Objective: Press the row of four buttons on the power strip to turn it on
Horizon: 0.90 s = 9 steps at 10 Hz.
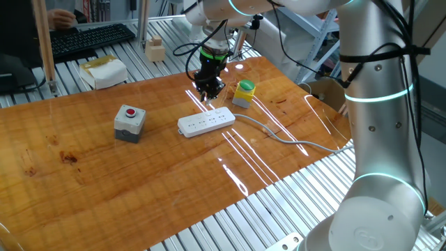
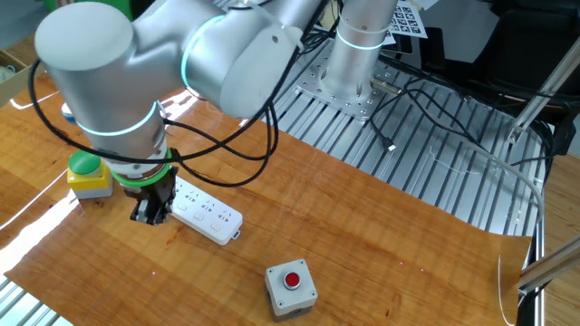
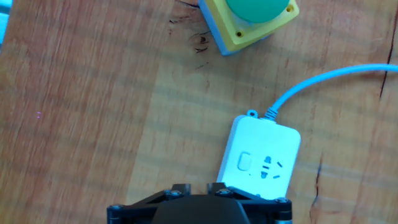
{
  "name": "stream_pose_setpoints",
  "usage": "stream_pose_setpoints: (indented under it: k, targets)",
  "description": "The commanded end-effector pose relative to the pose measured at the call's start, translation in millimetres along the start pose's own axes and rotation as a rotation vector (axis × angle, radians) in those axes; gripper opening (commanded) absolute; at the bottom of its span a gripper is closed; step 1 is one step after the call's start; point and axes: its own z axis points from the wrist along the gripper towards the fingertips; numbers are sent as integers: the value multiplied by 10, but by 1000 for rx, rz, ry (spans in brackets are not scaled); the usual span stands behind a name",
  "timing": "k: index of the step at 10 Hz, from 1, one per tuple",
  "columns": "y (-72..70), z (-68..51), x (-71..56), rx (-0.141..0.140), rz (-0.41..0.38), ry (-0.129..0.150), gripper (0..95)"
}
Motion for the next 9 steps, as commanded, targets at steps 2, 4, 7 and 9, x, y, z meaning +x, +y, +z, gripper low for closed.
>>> stream_pose_setpoints:
  k: [2, 4, 7, 9]
  targets:
    - [3, -1, 2, -5, -106, 10, 0]
    - [3, -1, 2, -25, -29, 14, 0]
    - [3, -1, 2, -35, 51, -13, 0]
    - [3, -1, 2, -33, 45, -22, 0]
